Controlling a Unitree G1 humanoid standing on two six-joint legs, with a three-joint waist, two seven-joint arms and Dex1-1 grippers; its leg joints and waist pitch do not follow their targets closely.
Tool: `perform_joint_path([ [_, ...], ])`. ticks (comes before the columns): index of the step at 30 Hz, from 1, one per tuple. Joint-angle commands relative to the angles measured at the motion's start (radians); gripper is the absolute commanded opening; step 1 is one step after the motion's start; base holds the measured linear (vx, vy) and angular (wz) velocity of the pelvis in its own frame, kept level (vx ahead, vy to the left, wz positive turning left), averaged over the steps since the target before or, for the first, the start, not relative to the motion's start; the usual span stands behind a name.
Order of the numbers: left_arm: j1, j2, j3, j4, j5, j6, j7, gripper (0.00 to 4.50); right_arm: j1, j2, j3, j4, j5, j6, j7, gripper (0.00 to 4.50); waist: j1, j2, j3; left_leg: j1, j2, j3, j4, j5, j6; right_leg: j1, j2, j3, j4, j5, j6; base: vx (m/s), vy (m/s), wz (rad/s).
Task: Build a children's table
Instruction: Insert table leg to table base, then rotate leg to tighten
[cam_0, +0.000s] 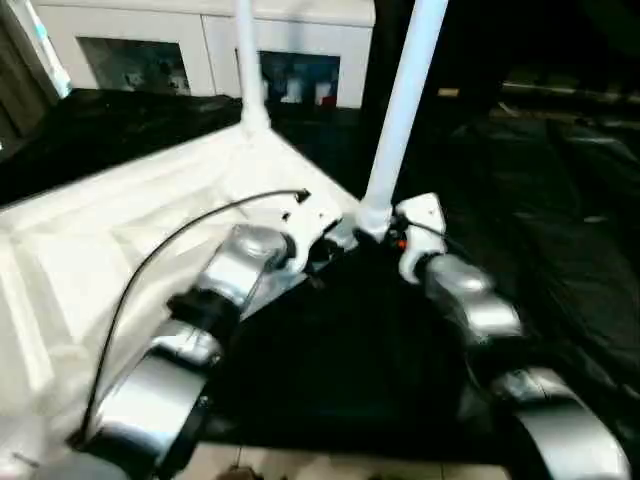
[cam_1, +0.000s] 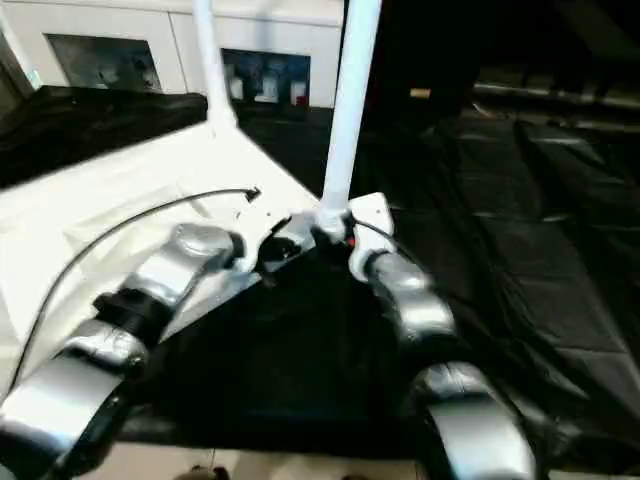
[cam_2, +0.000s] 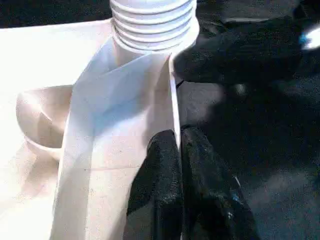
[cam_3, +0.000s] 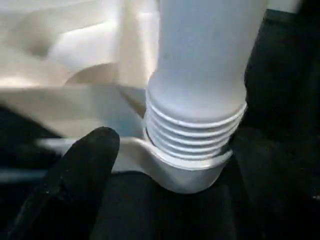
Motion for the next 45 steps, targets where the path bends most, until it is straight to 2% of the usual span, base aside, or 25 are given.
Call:
perform_joint_path([
  [1, 0.042, 0.024, -0.053, -0.053, -0.023, -0.046, -0.154, 0.0, 0.027, -0.051, 0.048, -0.131, 0.015, 0.015, 0.132, 4.41, 0.008, -0.006, -0.069, 0.02, 0.013, 0.011, -0.039, -0.059, 0.109, 0.062, -0.025, 0.01, -0.024, 0.239, -0.273, 0.0, 0.0, 0.0],
  [2, 0.046, 0.029, -0.056, -0.058, -0.025, -0.052, -0.165, 0.0, 0.032, -0.059, 0.051, -0.142, 0.016, 0.017, 0.143, 4.41, 0.012, -0.004, -0.071, 0.02, 0.014, 0.008, -0.039, -0.057, 0.112, 0.063, -0.026, 0.009, -0.023, 0.24, -0.275, 0.0, 0.0, 0.0],
  [3, 0.058, 0.047, -0.065, -0.075, -0.028, -0.056, -0.201, 0.0, 0.051, -0.086, 0.057, -0.187, 0.024, 0.034, 0.185, 4.47, 0.01, -0.004, -0.069, 0.022, 0.014, 0.011, -0.039, -0.066, 0.116, 0.059, -0.025, 0.01, -0.024, 0.229, -0.281, 0.0, 0.0, 0.0],
  [4, 0.084, 0.084, -0.08, -0.11, -0.035, -0.097, -0.268, 0.0, 0.089, -0.139, 0.059, -0.277, 0.051, 0.074, 0.262, 4.47, 0.013, -0.005, -0.066, 0.022, 0.018, 0.011, -0.04, -0.087, 0.116, 0.059, -0.026, 0.01, -0.026, 0.193, -0.279, 0.0, 0.0, 0.0],
  [5, 0.09, 0.092, -0.082, -0.119, -0.038, -0.101, -0.283, 0.0, 0.098, -0.152, 0.059, -0.299, 0.058, 0.084, 0.28, 4.47, 0.02, -0.002, -0.066, 0.027, 0.021, 0.01, -0.041, -0.095, 0.115, 0.058, -0.025, 0.01, -0.028, 0.175, -0.273, 0.0, 0.0, 0.0],
  [8, 0.123, 0.141, -0.097, -0.173, -0.05, -0.114, -0.359, 0.0, 0.155, -0.234, 0.072, -0.416, 0.099, 0.131, 0.395, 4.47, 0.033, 0.0, -0.064, 0.031, 0.028, 0.012, -0.043, -0.126, 0.098, 0.052, -0.024, 0.009, -0.026, 0.118, -0.272, 0.0, 0.0, 0.0],
  [10, 0.155, 0.187, -0.108, -0.238, -0.071, -0.112, -0.437, 0.0, 0.204, -0.3, 0.089, -0.499, 0.13, 0.177, 0.483, 4.47, 0.041, -0.003, -0.063, 0.031, 0.031, 0.012, -0.045, -0.152, 0.084, 0.054, -0.028, 0.01, -0.028, 0.067, -0.26, 0.0, 0.0, 0.0],
  [12, 0.165, 0.199, -0.108, -0.26, -0.083, -0.104, -0.463, 0.0, 0.217, -0.315, 0.095, -0.519, 0.134, 0.181, 0.506, 4.47, 0.04, -0.001, -0.064, 0.029, 0.03, 0.013, -0.043, -0.145, 0.079, 0.049, -0.03, 0.011, -0.026, 0.055, -0.262, 0.0, 0.0, 0.0],
  [14, 0.18, 0.214, -0.106, -0.298, -0.103, -0.091, -0.5, 0.0, 0.24, -0.342, 0.116, -0.544, 0.123, 0.172, 0.549, 4.47, 0.039, -0.01, -0.063, 0.027, 0.028, 0.015, -0.042, -0.155, 0.073, 0.049, -0.031, 0.012, -0.027, 0.027, -0.26, 0.0, 0.0, 0.0],
  [15, 0.184, 0.218, -0.106, -0.308, -0.107, -0.088, -0.508, 0.0, 0.247, -0.349, 0.121, -0.555, 0.121, 0.174, 0.559, 4.47, 0.038, -0.01, -0.063, 0.026, 0.028, 0.014, -0.042, -0.157, 0.072, 0.049, -0.032, 0.012, -0.026, 0.012, -0.257, 0.0, 0.0, 0.0],
  [16, 0.187, 0.221, -0.108, -0.316, -0.102, -0.095, -0.509, 0.0, 0.252, -0.354, 0.129, -0.559, 0.119, 0.177, 0.575, 4.47, 0.038, -0.017, -0.063, 0.025, 0.027, 0.015, -0.04, -0.16, 0.073, 0.048, -0.034, 0.013, -0.026, -0.007, -0.255, 0.0, 0.0, 0.0],
  [20, 0.197, 0.232, -0.116, -0.339, -0.1, -0.096, -0.517, 0.0, 0.244, -0.349, 0.148, -0.547, 0.093, 0.176, 0.567, 4.47, 0.038, -0.013, -0.063, 0.027, 0.027, 0.014, -0.038, -0.175, 0.061, 0.043, -0.035, 0.016, -0.027, -0.054, -0.246, 0.0, 0.0, 0.0],
  [24, 0.208, 0.235, -0.12, -0.359, -0.098, -0.091, -0.517, 0.0, 0.238, -0.337, 0.149, -0.537, 0.087, 0.18, 0.555, 4.31, 0.037, -0.013, -0.068, 0.026, 0.025, 0.013, -0.033, -0.152, 0.06, 0.044, -0.032, 0.015, -0.02, -0.023, -0.247, 0.0, 0.0, 0.0],
  [28, 0.211, 0.235, -0.121, -0.37, -0.099, -0.084, -0.516, 0.0, 0.245, -0.327, 0.144, -0.55, 0.103, 0.193, 0.561, 3.84, 0.04, -0.012, -0.072, 0.025, 0.023, 0.013, -0.028, -0.137, 0.067, 0.046, -0.032, 0.014, -0.016, -0.001, -0.254, 0.0, 0.0, 0.0],
  [31, 0.213, 0.237, -0.121, -0.372, -0.099, -0.084, -0.515, 0.0, 0.248, -0.328, 0.145, -0.55, 0.101, 0.191, 0.563, 3.67, 0.039, -0.012, -0.071, 0.024, 0.022, 0.013, -0.026, -0.144, 0.065, 0.045, -0.031, 0.015, -0.014, -0.007, -0.255, 0.0, 0.0, 0.0],
  [34, 0.215, 0.237, -0.124, -0.375, -0.099, -0.078, -0.513, 0.0, 0.252, -0.327, 0.144, -0.548, 0.104, 0.191, 0.565, 3.3, 0.038, -0.006, -0.068, 0.025, 0.023, 0.011, -0.03, -0.197, 0.042, 0.043, -0.032, 0.015, -0.02, -0.075, -0.245, 0.0, 0.0, 0.0],
  [37, 0.213, 0.238, -0.125, -0.374, -0.099, -0.075, -0.513, 0.0, 0.256, -0.326, 0.142, -0.547, 0.104, 0.193, 0.567, 3.04, 0.038, -0.006, -0.068, 0.025, 0.023, 0.009, -0.03, -0.218, 0.03, 0.043, -0.032, 0.016, -0.021, -0.098, -0.24, 0.0, 0.0, 0.0],
  [43, 0.22, 0.241, -0.125, -0.374, -0.1, -0.071, -0.512, 0.0, 0.263, -0.321, 0.14, -0.546, 0.106, 0.199, 0.564, 2.79, 0.035, -0.003, -0.07, 0.024, 0.02, 0.009, -0.025, -0.189, 0.038, 0.044, -0.029, 0.015, -0.014, -0.035, -0.249, 0.0, 0.0, 0.0],
  [45, 0.221, 0.237, -0.121, -0.37, -0.103, -0.068, -0.507, 0.0, 0.267, -0.313, 0.136, -0.546, 0.114, 0.209, 0.558, 2.76, 0.033, -0.006, -0.069, 0.023, 0.019, 0.01, -0.024, -0.175, 0.047, 0.045, -0.028, 0.015, -0.012, -0.017, -0.254, 0.0, 0.0, 0.0],
])
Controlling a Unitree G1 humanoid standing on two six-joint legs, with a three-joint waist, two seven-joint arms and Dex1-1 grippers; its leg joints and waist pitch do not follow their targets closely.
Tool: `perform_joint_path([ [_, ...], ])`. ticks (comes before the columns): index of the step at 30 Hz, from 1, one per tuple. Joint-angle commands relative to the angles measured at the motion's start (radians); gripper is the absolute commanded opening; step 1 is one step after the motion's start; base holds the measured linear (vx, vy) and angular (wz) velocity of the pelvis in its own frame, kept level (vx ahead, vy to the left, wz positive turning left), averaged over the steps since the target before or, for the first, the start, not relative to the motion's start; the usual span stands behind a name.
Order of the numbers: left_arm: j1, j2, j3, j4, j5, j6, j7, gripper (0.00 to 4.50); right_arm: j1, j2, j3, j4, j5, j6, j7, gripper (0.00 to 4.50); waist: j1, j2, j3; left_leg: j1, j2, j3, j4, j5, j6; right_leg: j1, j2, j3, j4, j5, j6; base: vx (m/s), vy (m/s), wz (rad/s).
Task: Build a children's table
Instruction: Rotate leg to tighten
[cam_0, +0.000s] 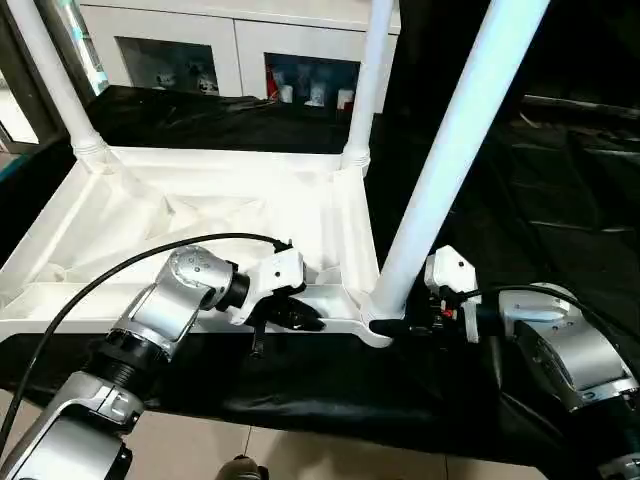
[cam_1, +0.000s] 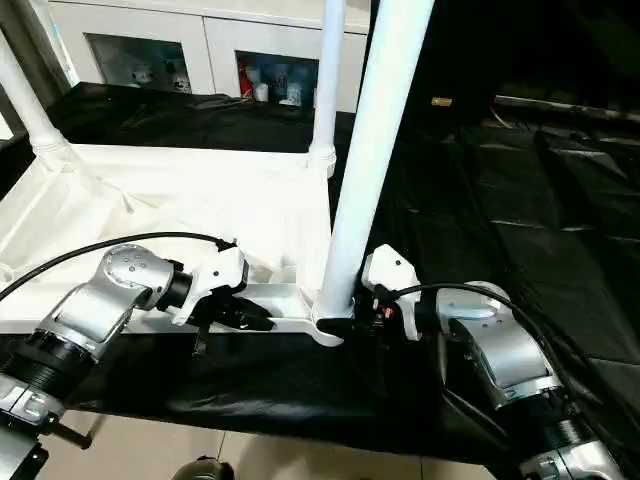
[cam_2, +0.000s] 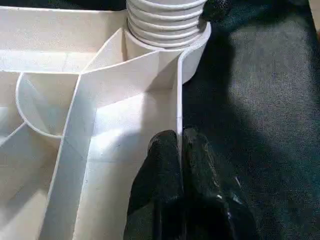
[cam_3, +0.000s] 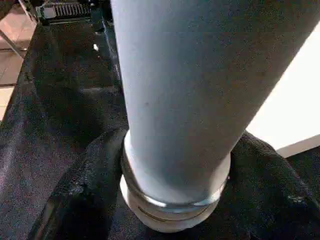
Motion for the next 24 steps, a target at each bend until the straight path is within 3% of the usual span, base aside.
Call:
perform_joint_path([
  [1, 0.005, -0.01, -0.009, -0.025, -0.013, 0.008, -0.006, 0.0, 0.016, 0.007, -0.015, -0.009, 0.015, 0.021, -0.008, 2.75, -0.003, -0.002, -0.071, 0.029, 0.012, 0.005, -0.065, -0.178, 0.047, 0.048, -0.026, 0.012, -0.051, -0.022, -0.255, 0.0, 0.0, 0.0],
  [4, -0.009, -0.042, 0.014, 0.017, 0.0, 0.034, 0.076, 0.0, 0.018, 0.06, -0.037, 0.031, 0.001, 0.029, -0.108, 2.74, -0.007, -0.007, -0.066, 0.028, 0.012, 0.005, -0.068, -0.201, 0.04, 0.045, -0.026, 0.012, -0.056, -0.058, -0.253, 0.0, 0.0, 0.0],
  [6, -0.021, -0.063, 0.03, 0.044, 0.007, 0.046, 0.129, 0.0, 0.01, 0.097, -0.045, 0.076, -0.03, 0.018, -0.192, 2.74, -0.015, -0.004, -0.063, 0.028, 0.01, 0.006, -0.071, -0.235, 0.022, 0.039, -0.027, 0.012, -0.061, -0.126, -0.242, 0.0, 0.0, 0.0],
  [7, -0.033, -0.084, 0.045, 0.068, 0.011, 0.063, 0.18, 0.0, 0.001, 0.134, -0.052, 0.122, -0.059, 0.008, -0.276, 2.74, -0.016, -0.006, -0.062, 0.03, 0.01, 0.002, -0.075, -0.268, 0.005, 0.043, -0.03, 0.012, -0.068, -0.188, -0.227, 0.0, 0.0, 0.0],
  [8, -0.05, -0.116, 0.064, 0.104, 0.022, 0.08, 0.26, 0.0, -0.017, 0.202, -0.079, 0.19, -0.073, 0.021, -0.406, 2.74, -0.026, -0.008, -0.055, 0.026, 0.007, 0.003, -0.079, -0.281, -0.013, 0.037, -0.028, 0.012, -0.071, -0.23, -0.213, 0.0, 0.0, 0.0],
  [9, -0.066, -0.149, 0.08, 0.136, 0.031, 0.098, 0.338, 0.0, -0.039, 0.267, -0.107, 0.254, -0.079, 0.034, -0.53, 2.74, -0.035, -0.006, -0.052, 0.029, 0.005, -0.002, -0.084, -0.334, -0.042, 0.034, -0.031, 0.012, -0.078, -0.322, -0.191, 0.0, 0.0, 0.0],
  [10, -0.078, -0.173, 0.092, 0.16, 0.037, 0.109, 0.393, 0.0, -0.059, 0.314, -0.128, 0.299, -0.083, 0.043, -0.625, 2.73, -0.04, -0.01, -0.053, 0.03, 0.003, -0.005, -0.086, -0.349, -0.052, 0.038, -0.032, 0.009, -0.082, -0.361, -0.177, 0.0, 0.0, 0.0],
  [11, -0.102, -0.221, 0.111, 0.2, 0.047, 0.134, 0.495, 0.0, -0.096, 0.383, -0.157, 0.362, -0.077, 0.061, -0.743, 2.73, -0.049, -0.006, -0.05, 0.022, 0.001, -0.012, -0.092, -0.362, -0.071, 0.04, -0.033, 0.007, -0.082, -0.401, -0.153, 0.0, 0.0, 0.0],
  [12, -0.106, -0.229, 0.114, 0.206, 0.047, 0.139, 0.51, 0.0, -0.102, 0.393, -0.16, 0.371, -0.076, 0.063, -0.759, 2.73, -0.052, -0.003, -0.05, 0.024, 0.0, -0.014, -0.092, -0.376, -0.077, 0.038, -0.032, 0.006, -0.084, -0.417, -0.144, 0.0, 0.0, 0.0],
  [13, -0.118, -0.254, 0.119, 0.225, 0.05, 0.148, 0.552, 0.0, -0.124, 0.421, -0.167, 0.4, -0.077, 0.066, -0.805, 2.73, -0.056, -0.002, -0.053, 0.037, 0.002, -0.015, -0.09, -0.402, -0.071, 0.03, -0.031, 0.008, -0.093, -0.403, -0.14, 0.0, 0.0, 0.0],
  [14, -0.129, -0.278, 0.123, 0.243, 0.054, 0.154, 0.592, 0.0, -0.146, 0.446, -0.174, 0.429, -0.077, 0.067, -0.844, 2.73, -0.058, -0.004, -0.052, 0.035, 0.001, -0.014, -0.09, -0.402, -0.066, 0.031, -0.028, 0.008, -0.093, -0.384, -0.14, 0.0, 0.0, 0.0],
  [15, -0.136, -0.293, 0.12, 0.254, 0.059, 0.155, 0.613, 0.0, -0.162, 0.462, -0.173, 0.449, -0.08, 0.062, -0.859, 2.73, -0.058, 0.011, -0.047, 0.039, -0.002, -0.014, -0.09, -0.424, -0.063, 0.024, -0.025, 0.009, -0.096, -0.378, -0.145, 0.0, 0.0, 0.0],
  [17, -0.155, -0.332, 0.112, 0.285, 0.07, 0.154, 0.662, 0.0, -0.198, 0.501, -0.164, 0.491, -0.091, 0.042, -0.883, 2.73, -0.063, 0.003, -0.048, 0.037, -0.004, -0.014, -0.09, -0.435, -0.059, 0.029, -0.023, 0.007, -0.098, -0.384, -0.141, 0.0, 0.0, 0.0],
  [18, -0.157, -0.335, 0.111, 0.287, 0.071, 0.154, 0.665, 0.0, -0.201, 0.504, -0.164, 0.494, -0.092, 0.04, -0.884, 2.73, -0.06, 0.007, -0.048, 0.037, -0.003, -0.014, -0.091, -0.433, -0.056, 0.029, -0.024, 0.008, -0.099, -0.377, -0.139, 0.0, 0.0, 0.0],
  [21, -0.173, -0.361, 0.111, 0.317, 0.079, 0.132, 0.677, 0.0, -0.225, 0.534, -0.162, 0.524, -0.107, 0.011, -0.882, 3.43, -0.06, 0.006, -0.05, 0.032, -0.002, -0.012, -0.092, -0.402, -0.044, 0.032, -0.021, 0.009, -0.095, -0.309, -0.149, 0.0, 0.0, 0.0],
  [22, -0.175, -0.362, 0.106, 0.319, 0.081, 0.114, 0.663, 0.0, -0.23, 0.539, -0.166, 0.528, -0.109, 0.002, -0.878, 3.43, -0.058, 0.013, -0.05, 0.032, -0.002, -0.013, -0.092, -0.397, -0.042, 0.034, -0.021, 0.009, -0.094, -0.296, -0.152, 0.0, 0.0, 0.0],
  [24, -0.174, -0.361, 0.104, 0.316, 0.082, 0.111, 0.653, 0.0, -0.231, 0.539, -0.17, 0.525, -0.107, 0.0, -0.872, 3.64, -0.061, 0.009, -0.05, 0.029, -0.001, -0.013, -0.094, -0.392, -0.041, 0.036, -0.021, 0.009, -0.092, -0.28, -0.157, 0.0, 0.0, 0.0],
])
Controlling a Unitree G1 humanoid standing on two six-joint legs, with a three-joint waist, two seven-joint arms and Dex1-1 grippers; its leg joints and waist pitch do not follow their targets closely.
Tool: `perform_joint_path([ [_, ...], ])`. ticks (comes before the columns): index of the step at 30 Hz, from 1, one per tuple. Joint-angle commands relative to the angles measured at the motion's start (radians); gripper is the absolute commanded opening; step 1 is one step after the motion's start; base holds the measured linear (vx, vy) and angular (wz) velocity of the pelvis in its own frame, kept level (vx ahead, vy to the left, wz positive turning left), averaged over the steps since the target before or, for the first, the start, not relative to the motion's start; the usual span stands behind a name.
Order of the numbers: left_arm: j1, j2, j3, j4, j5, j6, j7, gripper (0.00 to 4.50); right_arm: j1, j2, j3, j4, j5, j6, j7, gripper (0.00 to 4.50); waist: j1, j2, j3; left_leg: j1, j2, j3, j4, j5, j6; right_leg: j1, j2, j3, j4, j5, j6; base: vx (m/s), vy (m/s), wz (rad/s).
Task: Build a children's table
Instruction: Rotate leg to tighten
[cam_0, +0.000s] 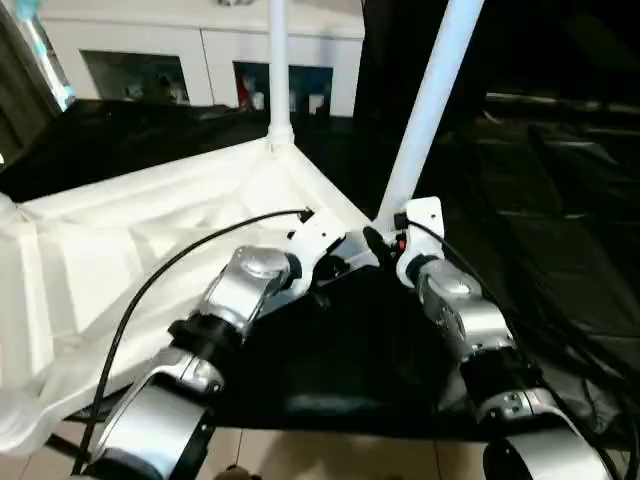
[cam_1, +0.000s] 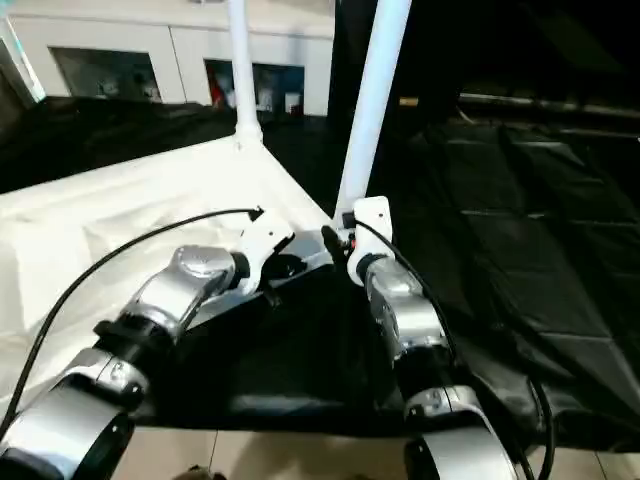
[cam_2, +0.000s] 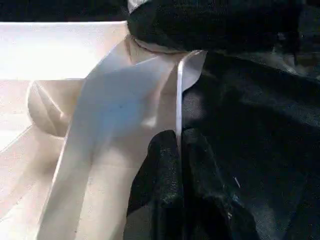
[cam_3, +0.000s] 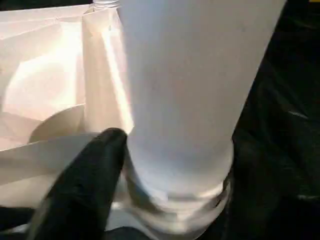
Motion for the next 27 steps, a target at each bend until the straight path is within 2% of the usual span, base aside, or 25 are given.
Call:
perform_joint_path([
  [1, -0.017, -0.03, -0.016, 0.01, 0.003, -0.033, 0.01, 0.0, 0.014, 0.055, 0.047, 0.055, 0.007, 0.03, 0.039, 3.79, 0.001, 0.005, -0.048, 0.015, 0.002, -0.002, -0.088, -0.393, -0.032, 0.027, -0.022, 0.011, -0.087, -0.282, -0.161, 0.0, 0.0, 0.0],
  [2, -0.015, -0.023, -0.016, 0.004, 0.001, -0.034, 0.002, 0.0, 0.014, 0.043, 0.049, 0.041, 0.005, 0.023, 0.048, 3.87, 0.001, 0.0, -0.047, 0.014, 0.002, -0.001, -0.088, -0.392, -0.03, 0.027, -0.021, 0.011, -0.088, -0.286, -0.161, 0.0, 0.0, 0.0],
  [3, -0.012, -0.012, -0.021, -0.005, -0.001, -0.051, -0.021, 0.0, 0.016, 0.021, 0.057, 0.017, -0.004, 0.017, 0.061, 3.96, 0.001, -0.014, -0.047, 0.013, 0.002, 0.001, -0.088, -0.394, -0.023, 0.027, -0.022, 0.01, -0.091, -0.304, -0.158, 0.0, 0.0, 0.0],
  [4, -0.011, -0.01, -0.022, -0.007, -0.001, -0.055, -0.025, 0.0, 0.017, 0.017, 0.058, 0.012, -0.006, 0.016, 0.064, 3.96, 0.006, -0.004, -0.047, 0.014, 0.003, -0.001, -0.089, -0.39, -0.02, 0.027, -0.025, 0.011, -0.09, -0.321, -0.154, 0.0, 0.0, 0.0],
  [5, -0.011, -0.01, -0.022, -0.007, -0.001, -0.055, -0.025, 0.0, 0.017, 0.017, 0.058, 0.012, -0.006, 0.016, 0.064, 4.14, 0.005, -0.003, -0.047, 0.015, 0.005, 0.0, -0.089, -0.388, -0.02, 0.024, -0.026, 0.012, -0.091, -0.319, -0.154, 0.0, 0.0, 0.0],
  [8, -0.01, -0.002, -0.026, -0.01, -0.003, -0.073, -0.042, 0.0, 0.016, 0.0, 0.065, -0.002, -0.015, 0.007, 0.072, 4.14, 0.005, -0.005, -0.047, 0.011, 0.004, 0.001, -0.09, -0.369, -0.018, 0.027, -0.026, 0.013, -0.091, -0.308, -0.151, 0.0, 0.0, 0.0],
  [9, 0.001, 0.023, -0.032, -0.03, -0.011, -0.093, -0.088, 0.0, 0.026, -0.041, 0.076, -0.048, -0.02, 0.005, 0.119, 4.14, 0.011, -0.025, -0.048, 0.007, 0.004, 0.002, -0.089, -0.329, -0.005, 0.034, -0.028, 0.012, -0.087, -0.3, -0.145, 0.0, 0.0, 0.0],
  [10, 0.013, 0.049, -0.036, -0.05, -0.017, -0.105, -0.139, 0.0, 0.042, -0.085, 0.085, -0.1, -0.02, 0.015, 0.181, 4.14, 0.012, -0.02, -0.052, 0.009, 0.005, 0.006, -0.086, -0.3, 0.006, 0.032, -0.028, 0.014, -0.087, -0.266, -0.148, 0.0, 0.0, 0.0],
  [11, 0.013, 0.049, -0.036, -0.05, -0.017, -0.105, -0.139, 0.0, 0.042, -0.085, 0.085, -0.1, -0.02, 0.015, 0.181, 4.14, 0.014, -0.019, -0.051, 0.007, 0.007, 0.005, -0.086, -0.284, 0.009, 0.034, -0.027, 0.014, -0.084, -0.242, -0.151, 0.0, 0.0, 0.0],
  [12, 0.033, 0.083, -0.043, -0.079, -0.03, -0.118, -0.215, 0.0, 0.075, -0.154, 0.106, -0.185, -0.012, 0.033, 0.283, 4.14, 0.019, -0.02, -0.053, 0.006, 0.006, 0.007, -0.082, -0.233, 0.02, 0.039, -0.025, 0.013, -0.079, -0.171, -0.16, 0.0, 0.0, 0.0],
  [13, 0.033, 0.083, -0.043, -0.079, -0.03, -0.118, -0.215, 0.0, 0.075, -0.154, 0.106, -0.185, -0.012, 0.033, 0.283, 4.14, 0.019, -0.021, -0.053, 0.003, 0.007, 0.01, -0.077, -0.195, 0.034, 0.038, -0.024, 0.014, -0.069, -0.092, -0.182, 0.0, 0.0, 0.0],
  [14, 0.033, 0.083, -0.043, -0.079, -0.03, -0.118, -0.215, 0.0, 0.075, -0.154, 0.106, -0.185, -0.012, 0.033, 0.283, 4.14, 0.019, -0.021, -0.053, 0.003, 0.007, 0.01, -0.077, -0.195, 0.034, 0.038, -0.024, 0.014, -0.069, -0.092, -0.182, 0.0, 0.0, 0.0],
  [15, 0.054, 0.118, -0.052, -0.111, -0.045, -0.14, -0.296, 0.0, 0.11, -0.226, 0.125, -0.271, 0.002, 0.053, 0.388, 4.14, 0.022, -0.02, -0.055, 0.005, 0.004, 0.011, -0.075, -0.176, 0.047, 0.042, -0.021, 0.012, -0.065, -0.047, -0.202, 0.0, 0.0, 0.0],
  [16, 0.08, 0.167, -0.066, -0.155, -0.066, -0.156, -0.4, 0.0, 0.165, -0.331, 0.151, -0.389, 0.035, 0.073, 0.542, 4.14, 0.031, -0.02, -0.052, 0.006, 0.009, 0.011, -0.072, -0.155, 0.062, 0.046, -0.022, 0.015, -0.06, -0.007, -0.205, 0.0, 0.0, 0.0],
  [17, 0.083, 0.172, -0.068, -0.16, -0.069, -0.157, -0.412, 0.0, 0.172, -0.344, 0.153, -0.402, 0.04, 0.075, 0.559, 4.14, 0.034, -0.021, -0.054, 0.008, 0.01, 0.013, -0.07, -0.148, 0.073, 0.048, -0.02, 0.015, -0.058, 0.019, -0.209, 0.0, 0.0, 0.0],
  [18, 0.084, 0.175, -0.069, -0.163, -0.07, -0.157, -0.418, 0.0, 0.175, -0.35, 0.154, -0.409, 0.043, 0.077, 0.568, 4.14, 0.034, -0.022, -0.053, 0.008, 0.009, 0.016, -0.069, -0.13, 0.088, 0.043, -0.021, 0.016, -0.055, 0.054, -0.226, 0.0, 0.0, 0.0],
  [19, 0.098, 0.211, -0.078, -0.191, -0.081, -0.166, -0.476, 0.0, 0.207, -0.414, 0.167, -0.48, 0.08, 0.096, 0.66, 4.14, 0.04, -0.021, -0.057, 0.014, 0.012, 0.016, -0.068, -0.141, 0.095, 0.045, -0.021, 0.015, -0.055, 0.044, -0.233, 0.0, 0.0, 0.0],
  [20, 0.099, 0.214, -0.079, -0.193, -0.082, -0.168, -0.481, 0.0, 0.209, -0.418, 0.168, -0.486, 0.083, 0.098, 0.667, 4.14, 0.04, -0.021, -0.057, 0.014, 0.012, 0.016, -0.068, -0.141, 0.095, 0.045, -0.021, 0.015, -0.055, 0.044, -0.233, 0.0, 0.0, 0.0],
  [22, 0.107, 0.229, -0.083, -0.217, -0.093, -0.162, -0.51, 0.0, 0.215, -0.443, 0.177, -0.503, 0.097, 0.102, 0.706, 4.14, 0.037, -0.018, -0.051, 0.015, 0.016, 0.017, -0.074, -0.196, 0.075, 0.038, -0.026, 0.014, -0.062, -0.059, -0.242, 0.0, 0.0, 0.0],
  [24, 0.113, 0.238, -0.086, -0.237, -0.104, -0.155, -0.53, 0.0, 0.217, -0.457, 0.187, -0.51, 0.103, 0.102, 0.732, 4.14, 0.038, -0.018, -0.05, 0.015, 0.018, 0.015, -0.077, -0.215, 0.062, 0.039, -0.028, 0.015, -0.064, -0.095, -0.24, 0.0, 0.0, 0.0],
  [25, 0.115, 0.239, -0.087, -0.244, -0.107, -0.153, -0.536, 0.0, 0.217, -0.46, 0.188, -0.512, 0.103, 0.104, 0.739, 4.14, 0.037, -0.017, -0.048, 0.016, 0.018, 0.016, -0.079, -0.237, 0.047, 0.034, -0.028, 0.016, -0.068, -0.133, -0.233, 0.0, 0.0, 0.0],
  [27, 0.123, 0.245, -0.09, -0.274, -0.118, -0.142, -0.566, 0.0, 0.217, -0.473, 0.197, -0.526, 0.106, 0.117, 0.775, 4.14, 0.04, -0.02, -0.046, 0.014, 0.017, 0.015, -0.08, -0.241, 0.04, 0.035, -0.029, 0.017, -0.068, -0.146, -0.226, 0.0, 0.0, 0.0],
])
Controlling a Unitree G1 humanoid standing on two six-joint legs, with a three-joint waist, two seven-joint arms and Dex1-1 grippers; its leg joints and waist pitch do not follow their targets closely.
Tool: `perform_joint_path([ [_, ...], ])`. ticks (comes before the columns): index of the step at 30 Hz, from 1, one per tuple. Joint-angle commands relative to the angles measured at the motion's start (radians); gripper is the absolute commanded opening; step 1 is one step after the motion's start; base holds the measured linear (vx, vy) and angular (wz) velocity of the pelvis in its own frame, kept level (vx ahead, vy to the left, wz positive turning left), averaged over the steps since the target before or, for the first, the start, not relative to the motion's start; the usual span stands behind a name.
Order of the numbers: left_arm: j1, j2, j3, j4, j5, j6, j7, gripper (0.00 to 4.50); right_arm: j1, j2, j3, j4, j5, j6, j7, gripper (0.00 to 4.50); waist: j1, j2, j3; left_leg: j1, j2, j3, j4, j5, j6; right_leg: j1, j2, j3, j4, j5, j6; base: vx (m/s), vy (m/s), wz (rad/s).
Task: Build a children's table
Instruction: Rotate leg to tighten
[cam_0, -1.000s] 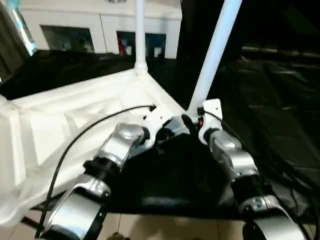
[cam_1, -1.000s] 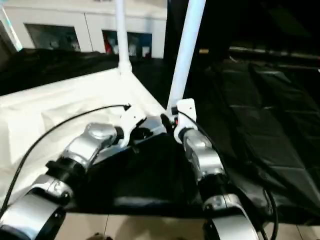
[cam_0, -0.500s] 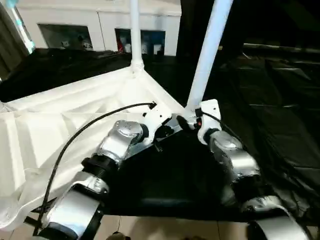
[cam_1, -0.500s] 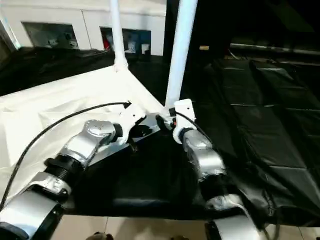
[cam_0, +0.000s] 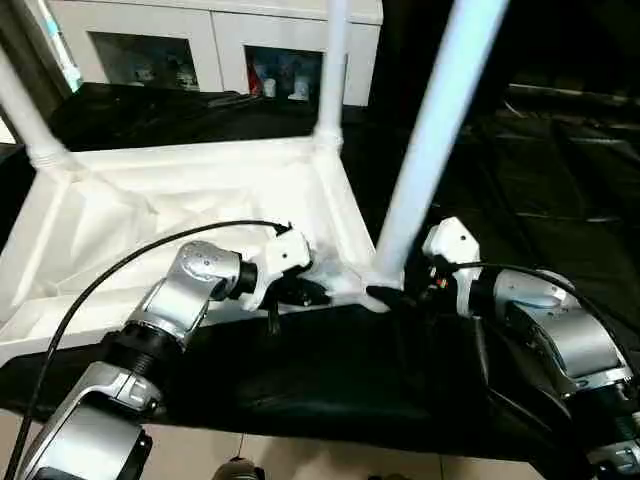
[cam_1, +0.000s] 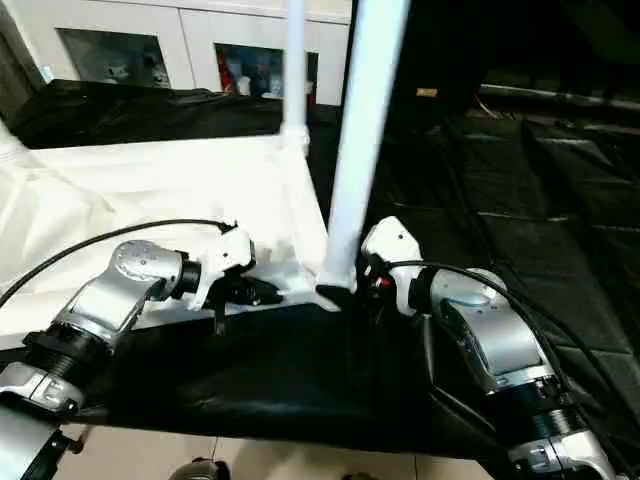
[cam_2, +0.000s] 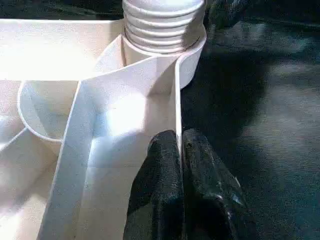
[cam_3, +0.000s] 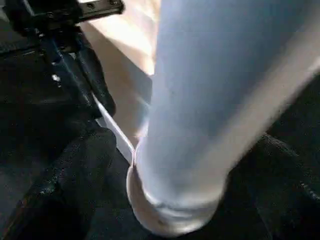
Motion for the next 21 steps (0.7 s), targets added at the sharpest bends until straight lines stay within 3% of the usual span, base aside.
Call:
perform_joint_path([
  [1, 0.005, -0.007, -0.018, -0.059, -0.041, 0.0, -0.064, 0.0, 0.007, -0.022, 0.007, -0.033, 0.016, 0.024, 0.04, 4.14, 0.001, -0.006, -0.059, 0.021, 0.016, 0.004, -0.065, -0.238, 0.039, 0.047, -0.029, 0.017, -0.064, -0.14, -0.224, 0.0, 0.0, 0.0],
  [4, 0.007, -0.004, -0.021, -0.068, -0.045, 0.002, -0.079, 0.0, 0.005, -0.026, 0.009, -0.041, 0.024, 0.033, 0.057, 4.14, 0.007, -0.008, -0.063, 0.021, 0.015, 0.005, -0.059, -0.188, 0.049, 0.049, -0.027, 0.017, -0.055, -0.065, -0.231, 0.0, 0.0, 0.0],
  [6, 0.008, -0.001, -0.022, -0.069, -0.045, 0.001, -0.086, 0.0, 0.003, -0.028, 0.012, -0.045, 0.026, 0.041, 0.068, 3.81, 0.009, -0.007, -0.064, 0.022, 0.014, 0.006, -0.057, -0.178, 0.057, 0.049, -0.026, 0.016, -0.054, -0.041, -0.237, 0.0, 0.0, 0.0],
  [9, 0.006, 0.004, -0.022, -0.062, -0.035, -0.004, -0.08, 0.0, -0.003, -0.03, 0.024, -0.036, 0.023, 0.042, 0.084, 3.63, 0.012, -0.015, -0.063, 0.019, 0.013, 0.007, -0.057, -0.18, 0.059, 0.05, -0.028, 0.015, -0.055, -0.066, -0.236, 0.0, 0.0, 0.0],
  [11, 0.006, 0.006, -0.021, -0.062, -0.035, -0.004, -0.079, 0.0, -0.004, -0.029, 0.025, -0.034, 0.025, 0.043, 0.086, 3.38, 0.012, -0.012, -0.063, 0.021, 0.014, 0.006, -0.058, -0.192, 0.052, 0.049, -0.029, 0.016, -0.057, -0.096, -0.23, 0.0, 0.0, 0.0],
  [12, 0.008, 0.008, -0.02, -0.067, -0.034, 0.0, -0.079, 0.0, -0.004, -0.03, 0.03, -0.033, 0.021, 0.042, 0.093, 3.38, 0.012, -0.017, -0.063, 0.021, 0.014, 0.006, -0.058, -0.193, 0.049, 0.049, -0.029, 0.016, -0.057, -0.101, -0.228, 0.0, 0.0, 0.0],
  [21, 0.021, 0.013, -0.013, -0.078, -0.027, 0.003, -0.076, 0.0, 0.002, -0.04, 0.054, -0.023, -0.01, 0.032, 0.12, 2.67, 0.013, -0.017, -0.068, 0.021, 0.013, 0.006, -0.053, -0.164, 0.057, 0.051, -0.029, 0.016, -0.051, -0.078, -0.23, 0.0, 0.0, 0.0],
])
